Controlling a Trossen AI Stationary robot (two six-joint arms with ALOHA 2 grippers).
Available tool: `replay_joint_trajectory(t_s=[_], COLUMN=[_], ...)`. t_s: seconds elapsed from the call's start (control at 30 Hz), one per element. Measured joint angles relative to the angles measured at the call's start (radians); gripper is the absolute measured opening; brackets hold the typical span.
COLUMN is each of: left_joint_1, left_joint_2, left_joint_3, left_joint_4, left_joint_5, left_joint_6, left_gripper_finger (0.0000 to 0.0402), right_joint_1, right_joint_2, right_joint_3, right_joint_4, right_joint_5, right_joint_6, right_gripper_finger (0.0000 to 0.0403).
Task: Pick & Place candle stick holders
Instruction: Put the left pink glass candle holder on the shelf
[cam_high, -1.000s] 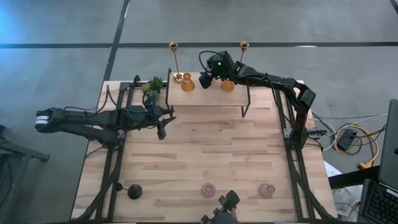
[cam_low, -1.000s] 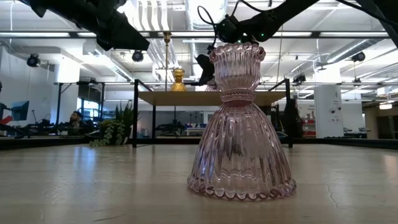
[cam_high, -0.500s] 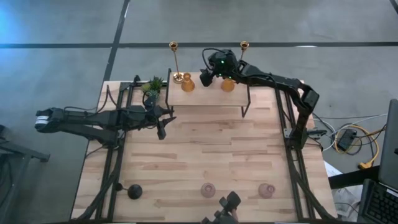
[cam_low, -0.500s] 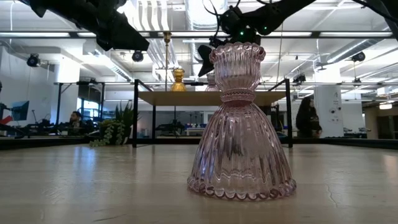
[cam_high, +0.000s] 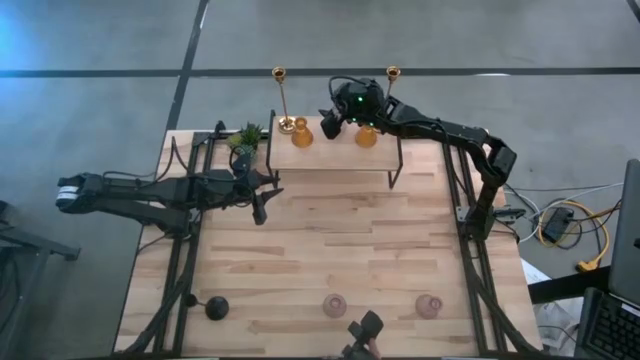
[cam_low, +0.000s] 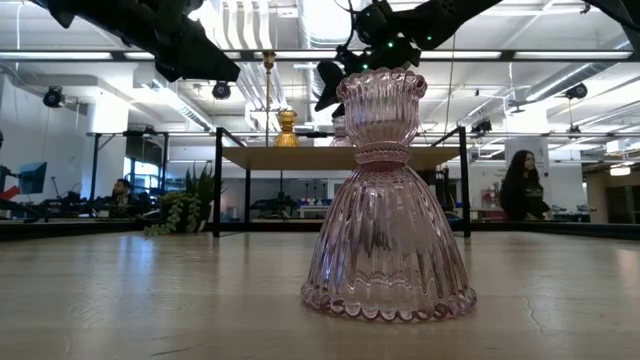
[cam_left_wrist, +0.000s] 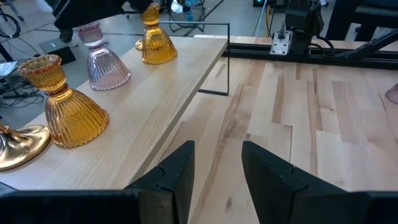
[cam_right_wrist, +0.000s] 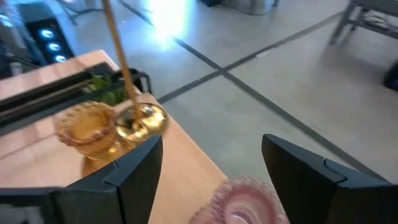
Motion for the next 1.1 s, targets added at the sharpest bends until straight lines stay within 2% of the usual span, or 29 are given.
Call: replay_joint_trajectory(t_s=[0.23, 0.57, 0.77, 0.97, 1.1], left_joint_1=[0.000, 0.000, 0.000, 0.000, 0.000], left_joint_2=[0.000, 0.000, 0.000, 0.000, -0.001], left_joint_3=[0.000, 0.000, 0.000, 0.000, 0.000], left_joint_4=[0.000, 0.000, 0.000, 0.000, 0.000], left_joint_5=[0.002, 0.002, 0.002, 0.003, 0.003], left_joint_6=[0.000, 0.000, 0.001, 0.016, 0.027], left_gripper_finger=[0.0138, 0.0138, 0.0138, 0.0138, 0.0138], right_joint_1=[0.021, 0.046, 0.066, 0.123, 0.187], right_joint_2=[-0.003, -0.023, -0.043, -0.068, -0.103], right_joint_3=[0.000, 0.000, 0.000, 0.000, 0.000], right_joint_4=[0.028, 0.029, 0.029, 0.025, -0.033], right_joint_5=[-0.042, -0.165, -0.341, -0.644, -0.801], right_joint_6=[-0.036, -0.072, -0.071, -0.068, -0.037], right_gripper_finger=[0.0264, 0.0243, 0.0232, 0.0217, 0.0198])
